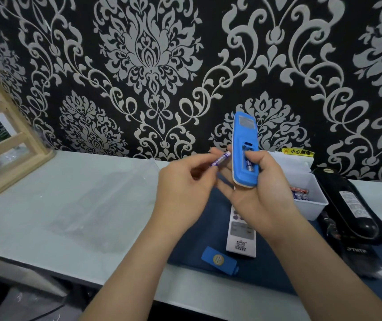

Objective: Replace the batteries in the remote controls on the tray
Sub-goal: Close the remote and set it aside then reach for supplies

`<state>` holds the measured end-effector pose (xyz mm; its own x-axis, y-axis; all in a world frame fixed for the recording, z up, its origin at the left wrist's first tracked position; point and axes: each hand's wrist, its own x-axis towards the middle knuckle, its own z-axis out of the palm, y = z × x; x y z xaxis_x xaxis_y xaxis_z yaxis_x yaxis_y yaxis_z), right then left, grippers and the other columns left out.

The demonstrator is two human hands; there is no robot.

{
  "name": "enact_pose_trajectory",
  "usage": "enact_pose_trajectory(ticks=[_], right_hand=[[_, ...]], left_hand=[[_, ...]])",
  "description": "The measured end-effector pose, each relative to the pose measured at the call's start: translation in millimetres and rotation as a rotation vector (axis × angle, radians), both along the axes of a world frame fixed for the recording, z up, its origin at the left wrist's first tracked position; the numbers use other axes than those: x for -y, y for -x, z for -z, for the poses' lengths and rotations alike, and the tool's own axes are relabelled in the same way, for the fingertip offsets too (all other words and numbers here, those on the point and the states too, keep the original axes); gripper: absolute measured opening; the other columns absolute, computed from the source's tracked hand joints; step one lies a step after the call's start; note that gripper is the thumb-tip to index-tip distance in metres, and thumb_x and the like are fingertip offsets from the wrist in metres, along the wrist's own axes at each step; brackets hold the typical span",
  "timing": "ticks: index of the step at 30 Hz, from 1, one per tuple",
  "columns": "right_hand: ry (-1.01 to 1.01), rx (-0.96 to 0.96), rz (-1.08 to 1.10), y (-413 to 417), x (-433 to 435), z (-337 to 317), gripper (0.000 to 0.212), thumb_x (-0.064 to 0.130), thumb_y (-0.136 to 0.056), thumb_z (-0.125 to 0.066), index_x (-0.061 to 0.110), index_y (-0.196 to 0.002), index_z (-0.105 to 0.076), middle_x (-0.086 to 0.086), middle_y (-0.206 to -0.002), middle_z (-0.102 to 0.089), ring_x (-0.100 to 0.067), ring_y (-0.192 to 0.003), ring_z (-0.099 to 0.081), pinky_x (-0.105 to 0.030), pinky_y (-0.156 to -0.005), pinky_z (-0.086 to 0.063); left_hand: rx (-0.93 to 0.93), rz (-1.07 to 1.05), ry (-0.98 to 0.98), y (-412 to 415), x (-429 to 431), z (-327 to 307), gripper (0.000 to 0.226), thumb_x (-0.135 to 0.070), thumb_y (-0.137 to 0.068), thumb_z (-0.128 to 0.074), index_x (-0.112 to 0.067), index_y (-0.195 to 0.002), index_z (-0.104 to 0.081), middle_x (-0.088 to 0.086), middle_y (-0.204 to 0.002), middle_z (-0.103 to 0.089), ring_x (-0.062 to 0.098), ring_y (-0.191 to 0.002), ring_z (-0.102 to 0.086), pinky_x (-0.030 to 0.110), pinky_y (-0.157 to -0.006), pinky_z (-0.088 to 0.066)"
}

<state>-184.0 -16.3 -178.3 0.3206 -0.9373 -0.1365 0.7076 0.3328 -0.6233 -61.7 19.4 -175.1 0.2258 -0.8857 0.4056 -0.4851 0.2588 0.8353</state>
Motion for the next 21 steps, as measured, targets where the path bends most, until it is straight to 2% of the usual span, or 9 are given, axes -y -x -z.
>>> enact_pose_trajectory(ticks=[2,4,7,12,17,21], right_hand=[[0.046,-0.158,0.045,4.0,0.9,-0.5,0.029,0.014,-0.096,-0.043,0.009,-0.117,-0.063,-0.013,-0.106,-0.074,-0.02,-0.093,-0.072,-0.036,-0.08,-0.056],[0.092,-0.251,0.072,4.7,0.0,-2.9,0.023,0.006,-0.094,-0.045,0.008,-0.105,-0.066,-0.01,-0.089,-0.072,-0.014,-0.071,-0.068,-0.028,-0.067,-0.055],[0.177,-0.276,0.067,1.0,-2.8,-7.7,0.024,-0.005,-0.092,-0.043,0.005,-0.09,-0.065,-0.006,-0.071,-0.067,-0.011,-0.059,-0.063,-0.022,-0.056,-0.053],[0.236,-0.238,0.029,-1.0,-4.0,-8.4,0.027,-0.008,-0.091,-0.043,0.005,-0.08,-0.065,-0.008,-0.067,-0.067,-0.015,-0.064,-0.063,-0.023,-0.058,-0.054],[0.161,-0.173,-0.015,1.3,-1.6,-6.5,0.026,-0.003,-0.091,-0.041,0.003,-0.096,-0.065,-0.008,-0.076,-0.071,-0.017,-0.07,-0.07,-0.027,-0.06,-0.055],[0.122,-0.167,-0.042,2.2,-1.1,-4.4,0.026,0.003,-0.093,-0.042,0.006,-0.106,-0.065,-0.01,-0.082,-0.073,-0.018,-0.072,-0.071,-0.029,-0.058,-0.056]], left_hand=[[-0.207,0.016,-0.007,-5.0,2.7,-1.0,0.035,0.001,-0.086,-0.064,-0.033,-0.091,-0.071,-0.011,-0.078,-0.071,0.005,-0.072,-0.066,0.023,-0.072,-0.054],[-0.43,0.083,-0.054,-5.6,2.5,-0.8,0.029,0.007,-0.087,-0.061,-0.019,-0.096,-0.07,-0.003,-0.078,-0.069,0.008,-0.07,-0.064,0.021,-0.068,-0.053],[-0.575,0.179,-0.105,-3.5,2.4,2.7,0.03,0.012,-0.089,-0.055,-0.013,-0.094,-0.07,0.002,-0.085,-0.071,0.011,-0.079,-0.066,0.019,-0.071,-0.053],[-0.607,0.223,-0.109,-3.9,4.4,3.6,0.033,0.012,-0.09,-0.052,-0.014,-0.091,-0.073,0.008,-0.094,-0.074,0.018,-0.09,-0.068,0.024,-0.08,-0.054],[-0.545,0.156,-0.105,-5.4,4.2,1.0,0.03,0.009,-0.091,-0.054,-0.013,-0.095,-0.074,0.008,-0.097,-0.075,0.025,-0.096,-0.068,0.028,-0.086,-0.054],[-0.522,0.117,-0.1,-7.6,2.5,-1.4,0.023,0.004,-0.09,-0.058,-0.011,-0.097,-0.074,0.006,-0.096,-0.075,0.028,-0.1,-0.068,0.04,-0.095,-0.052]])
